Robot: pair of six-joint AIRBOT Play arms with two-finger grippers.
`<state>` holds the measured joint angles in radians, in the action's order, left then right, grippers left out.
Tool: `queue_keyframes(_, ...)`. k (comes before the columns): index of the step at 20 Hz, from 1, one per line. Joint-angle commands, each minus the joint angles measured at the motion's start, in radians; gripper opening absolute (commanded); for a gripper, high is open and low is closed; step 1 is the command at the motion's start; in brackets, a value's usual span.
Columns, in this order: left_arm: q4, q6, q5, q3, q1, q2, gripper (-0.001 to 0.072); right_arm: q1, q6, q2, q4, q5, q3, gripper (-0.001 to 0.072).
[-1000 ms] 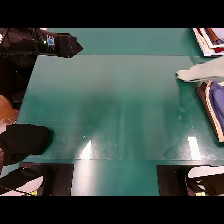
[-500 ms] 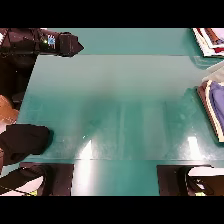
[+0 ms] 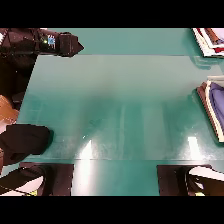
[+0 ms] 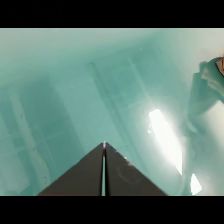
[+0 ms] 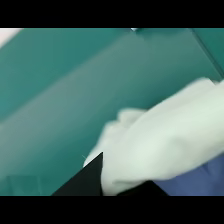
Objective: Fold the shirts.
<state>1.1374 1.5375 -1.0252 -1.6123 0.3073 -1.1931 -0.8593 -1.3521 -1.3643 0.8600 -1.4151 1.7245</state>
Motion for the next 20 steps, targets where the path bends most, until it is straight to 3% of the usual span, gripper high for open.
queue_keyframes(1, 0.0, -0.002, -0.001, 0.0, 0.0, -0.001, 0.0025, -0.107, -0.002, 0.092, 0.272, -0.109, -0.165, 0.0066)
queue_keyframes(2, 0.0, -0.002, -0.001, 0.0, 0.0, -0.001, 0.0025, -0.14, -0.002, 0.123, 0.335, -0.109, -0.219, 0.0188)
queue_keyframes(4, 0.0, -0.002, -0.007, 0.0, 0.0, -0.001, 0.0025, -0.202, -0.001, 0.175, 0.417, -0.098, -0.307, 0.0347)
queue_keyframes(6, 0.0, -0.005, -0.007, 0.0, 0.0, -0.001, 0.0025, -0.264, -0.001, 0.213, 0.423, -0.067, -0.372, 0.0552)
queue_keyframes(7, 0.0, -0.009, -0.008, 0.0, 0.0, -0.001, 0.0025, -0.286, -0.002, 0.226, 0.419, -0.052, -0.388, 0.0618)
queue_keyframes(11, 0.0, -0.011, -0.007, 0.0, 0.0, -0.001, 0.0025, -0.264, -0.001, 0.229, 0.163, 0.001, -0.342, 0.0616)
queue_keyframes(15, 0.0, -0.01, -0.006, 0.0, 0.0, 0.0, 0.0025, 0.025, -0.001, 0.228, -0.036, 0.04, -0.262, 0.0614)
queue_keyframes(19, 0.0, -0.009, -0.003, 0.0, 0.0, 0.0, 0.0025, 0.42, -0.001, 0.228, -0.02, 0.1, -0.227, 0.0475)
queue_keyframes(20, 0.0, -0.009, -0.003, 0.0, 0.0, -0.001, 0.0026, 0.501, 0.0, 0.228, -0.016, 0.122, -0.227, 0.034)
